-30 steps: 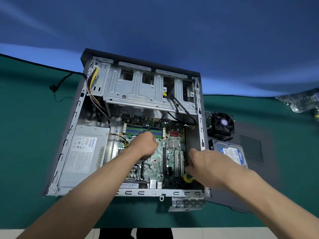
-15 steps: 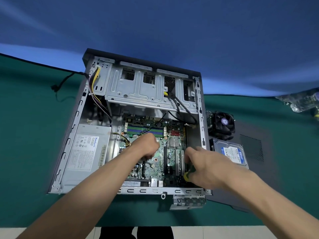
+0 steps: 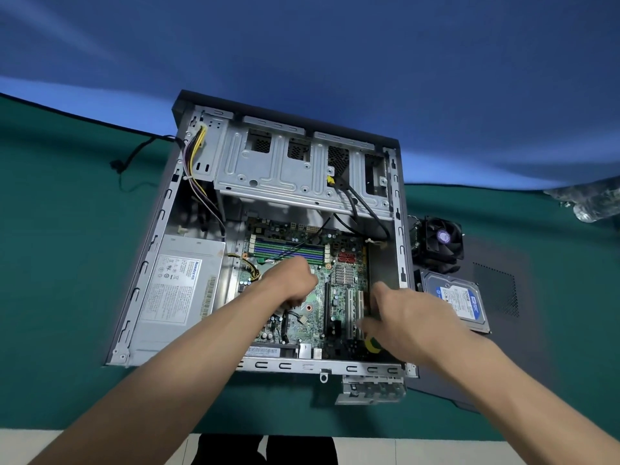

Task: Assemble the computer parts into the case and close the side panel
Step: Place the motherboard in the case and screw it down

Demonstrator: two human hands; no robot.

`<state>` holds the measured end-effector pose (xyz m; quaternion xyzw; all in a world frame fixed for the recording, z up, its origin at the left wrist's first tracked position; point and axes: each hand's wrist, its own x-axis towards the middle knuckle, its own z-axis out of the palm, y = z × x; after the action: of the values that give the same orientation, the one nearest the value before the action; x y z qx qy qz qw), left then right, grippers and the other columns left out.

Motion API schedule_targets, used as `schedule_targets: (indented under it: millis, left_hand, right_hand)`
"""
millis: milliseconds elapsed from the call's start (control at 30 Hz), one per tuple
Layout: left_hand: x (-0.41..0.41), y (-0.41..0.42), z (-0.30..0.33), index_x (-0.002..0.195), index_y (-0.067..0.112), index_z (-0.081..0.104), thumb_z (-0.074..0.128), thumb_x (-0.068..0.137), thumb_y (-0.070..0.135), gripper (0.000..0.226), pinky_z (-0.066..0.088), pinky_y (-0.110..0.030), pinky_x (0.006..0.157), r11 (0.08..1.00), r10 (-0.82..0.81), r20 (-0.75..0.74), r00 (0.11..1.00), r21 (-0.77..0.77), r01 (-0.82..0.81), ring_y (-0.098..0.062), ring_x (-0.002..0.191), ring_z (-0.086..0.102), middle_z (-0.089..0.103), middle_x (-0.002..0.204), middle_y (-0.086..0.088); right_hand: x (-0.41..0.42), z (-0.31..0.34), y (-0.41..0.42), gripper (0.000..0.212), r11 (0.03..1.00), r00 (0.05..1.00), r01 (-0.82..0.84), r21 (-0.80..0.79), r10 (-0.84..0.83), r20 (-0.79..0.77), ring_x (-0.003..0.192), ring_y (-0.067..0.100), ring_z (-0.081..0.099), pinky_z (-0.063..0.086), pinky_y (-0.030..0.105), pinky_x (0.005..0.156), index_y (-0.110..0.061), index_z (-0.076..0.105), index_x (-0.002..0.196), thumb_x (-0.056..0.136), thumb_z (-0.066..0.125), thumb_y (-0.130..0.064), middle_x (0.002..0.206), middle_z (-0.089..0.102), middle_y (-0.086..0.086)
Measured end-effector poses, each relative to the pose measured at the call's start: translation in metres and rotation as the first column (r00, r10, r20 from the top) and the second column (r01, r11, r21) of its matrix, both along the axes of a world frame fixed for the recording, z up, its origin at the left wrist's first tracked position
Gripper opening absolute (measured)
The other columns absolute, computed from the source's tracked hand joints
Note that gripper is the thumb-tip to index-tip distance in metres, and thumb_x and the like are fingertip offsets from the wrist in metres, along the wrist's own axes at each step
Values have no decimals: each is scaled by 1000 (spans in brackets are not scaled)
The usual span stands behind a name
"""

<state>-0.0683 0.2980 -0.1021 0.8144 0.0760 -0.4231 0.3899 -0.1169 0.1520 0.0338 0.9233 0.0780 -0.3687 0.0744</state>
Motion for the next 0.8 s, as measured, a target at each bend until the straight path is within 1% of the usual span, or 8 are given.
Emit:
schedule_targets:
  millis: [100,233,367,467,533,600,667,800]
  left_hand:
    - [0,0,1,88,-5,64,44,92,15,28,41,-24,46,1000,4,3,1000,2,-4,-24,50,52,60,68,-13]
    - [1,0,1,90,-4,64,45,94,17,29,42,-25,47,1000,16,8,1000,2,-16,-25,50,53,61,70,-13]
    - [1,-1,1,81,-1,65,46,94,20,31,43,-25,46,1000,14,29,999,17,-15,-22,45,52,63,67,-13]
    - [1,-1,2,80,-1,64,46,94,18,30,41,-23,45,1000,14,30,999,13,-14,-21,43,49,62,67,-13]
    - [1,-1,2,84,-3,65,46,94,18,30,42,-25,47,1000,15,29,999,5,-15,-22,45,50,63,68,-14]
    - [1,-1,2,84,-3,65,45,94,18,30,43,-27,49,1000,16,30,999,1,-16,-24,48,51,63,69,-15]
    - [1,-1,2,81,-1,64,46,94,18,30,43,-28,48,1000,19,33,999,-3,-19,-24,49,52,65,70,-16]
    - [2,-1,0,78,2,62,46,93,16,27,42,-25,47,999,31,23,999,-24,-31,-23,48,53,63,67,-13]
  right_hand:
    - [-1,3,-2,40,998,993,53,40,-48,-107,91,26,53,42,33,75,-23,37,117,86,58,-39,106,43,-1]
    - [-5,-1,-1,16,996,991,-17,87,5,136,80,27,55,39,30,64,-21,42,91,96,46,-36,96,61,4]
    - [-3,2,-2,36,998,1000,-7,63,9,-26,101,24,58,43,32,77,-28,44,119,90,52,-46,116,54,-3]
    - [-7,-1,-5,18,996,996,-65,65,61,66,93,27,59,38,30,67,-22,45,105,91,51,-31,109,59,0]
    - [-7,-2,-5,24,998,989,-49,29,45,141,89,28,61,41,31,65,-19,43,94,96,44,-43,102,64,5]
    - [-5,-1,-7,40,1000,999,9,17,-10,48,94,27,60,44,33,70,-19,42,109,92,47,-54,110,61,3]
    - [-4,2,-6,47,1000,1000,12,13,-12,-2,95,27,58,43,34,73,-21,35,122,89,55,-47,120,55,2]
    - [-8,-2,-6,30,999,984,-47,-3,47,171,90,29,62,40,33,65,-18,35,95,97,42,-46,104,64,5]
